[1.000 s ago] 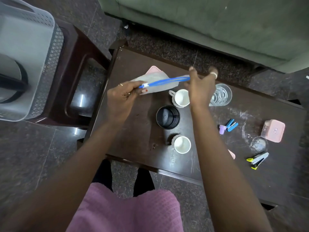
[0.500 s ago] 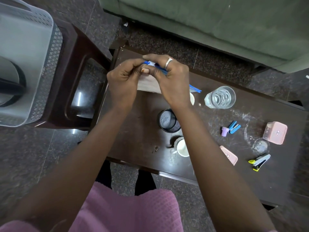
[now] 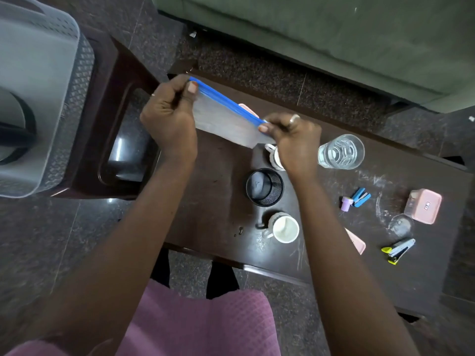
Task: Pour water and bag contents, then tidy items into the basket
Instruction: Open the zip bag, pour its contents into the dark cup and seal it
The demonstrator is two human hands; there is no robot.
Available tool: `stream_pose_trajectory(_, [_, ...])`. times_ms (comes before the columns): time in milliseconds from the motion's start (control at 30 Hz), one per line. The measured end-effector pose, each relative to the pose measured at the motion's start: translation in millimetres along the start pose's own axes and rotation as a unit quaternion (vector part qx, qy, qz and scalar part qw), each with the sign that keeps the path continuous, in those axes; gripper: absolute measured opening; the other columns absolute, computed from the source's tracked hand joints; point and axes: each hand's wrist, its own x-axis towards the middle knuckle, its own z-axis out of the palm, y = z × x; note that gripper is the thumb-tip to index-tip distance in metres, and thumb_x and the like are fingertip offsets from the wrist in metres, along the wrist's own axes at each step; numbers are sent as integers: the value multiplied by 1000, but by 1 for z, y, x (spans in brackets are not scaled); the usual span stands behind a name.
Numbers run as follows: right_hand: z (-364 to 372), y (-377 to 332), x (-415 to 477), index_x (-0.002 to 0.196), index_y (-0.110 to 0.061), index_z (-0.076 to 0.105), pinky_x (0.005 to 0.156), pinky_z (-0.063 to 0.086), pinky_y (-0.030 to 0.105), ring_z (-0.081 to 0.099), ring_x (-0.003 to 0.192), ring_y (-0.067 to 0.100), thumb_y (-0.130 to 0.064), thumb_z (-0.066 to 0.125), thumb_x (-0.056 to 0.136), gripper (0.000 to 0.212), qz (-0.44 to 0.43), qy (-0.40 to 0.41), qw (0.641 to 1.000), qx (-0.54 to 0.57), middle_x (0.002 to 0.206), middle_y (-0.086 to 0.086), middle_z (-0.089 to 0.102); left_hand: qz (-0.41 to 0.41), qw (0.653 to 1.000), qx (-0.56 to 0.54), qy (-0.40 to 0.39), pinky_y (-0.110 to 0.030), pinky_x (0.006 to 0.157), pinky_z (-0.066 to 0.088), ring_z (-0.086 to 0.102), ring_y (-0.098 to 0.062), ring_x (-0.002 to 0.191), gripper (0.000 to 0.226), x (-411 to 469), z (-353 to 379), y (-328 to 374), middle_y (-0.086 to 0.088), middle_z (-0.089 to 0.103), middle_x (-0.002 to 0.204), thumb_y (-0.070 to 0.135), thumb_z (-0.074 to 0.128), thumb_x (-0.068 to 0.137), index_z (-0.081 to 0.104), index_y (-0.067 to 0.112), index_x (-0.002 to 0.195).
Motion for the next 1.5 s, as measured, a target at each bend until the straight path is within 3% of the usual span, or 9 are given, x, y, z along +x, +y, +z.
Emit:
stream_pose_trajectory(333, [-21,19,6,86,-12,75,73,49,24,62,71,7,-13,72,76,11,61,-83,995,19,81,4,72,1,1000,12,-20,-24,74,47,53,-3,73,12,2,-7,4,15,58,76,11,58,86,65,16,95])
stream_pose_trajectory(600, [9,-25,11,87,-9,70,63,40,26,55,62,17,-16,60,84,12,-79,-108,990,-32,66,1,62,97,990,66,-83,-9,82,38,50,7,87,16,2,-1,16,8,56,95,14,54,91,63,5,101])
stream_pose_trajectory(733, [19,-36,9,82,-14,68,68,56,46,68,67,30,-15,61,82,7,-16,-90,990,111,71,15,70,84,983,148,-67,-17,94,30,38,-14,114,74,-5,10,27,-5,30,127,44,74,73,43,13,132])
stream_pose_trajectory(900, [20,-36,0,80,-22,63,58,58,31,67,57,10,-9,55,84,16,35,-39,985,163,62,-1,66,-5,954,205,-217,-37,86,48,60,-18,88,52,-16,21,24,0,58,90,33,67,80,51,12,125])
stream_pose_trajectory(1100, [22,-20,-18,79,-19,56,59,53,24,62,57,4,-11,59,85,10,98,73,985,125,61,-9,64,-25,929,216,-300,-25,80,44,60,-15,88,47,-31,35,12,-4,64,87,31,65,84,53,15,126])
stream_pose_trajectory(1200, [18,-10,-22,83,-18,50,71,55,44,64,66,18,-13,62,84,12,166,108,970,142,71,1,66,-45,914,238,-326,-21,78,43,63,-16,89,32,-35,36,5,-1,67,85,22,64,85,61,14,117])
stream_pose_trajectory(1300, [11,-3,-27,96,-19,43,74,49,32,65,83,29,-1,51,83,24,178,131,971,95,85,2,63,-21,916,267,-298,-27,79,48,65,-22,88,24,-44,36,6,-8,71,87,13,59,79,70,13,101])
stream_pose_trajectory(1367, [9,1,-34,111,-15,46,83,39,19,54,111,33,9,43,80,40,121,122,985,-32,108,6,56,26,935,261,-240,-30,74,46,63,-25,85,20,-51,36,11,-10,71,79,14,60,74,71,10,91])
stream_pose_trajectory(1500, [3,0,-49,125,-13,52,115,14,51,12,141,43,-1,46,89,38,-11,95,945,-313,155,17,18,85,955,236,-160,-26,66,39,60,-26,71,18,-64,35,23,-10,66,68,15,58,70,71,9,80])
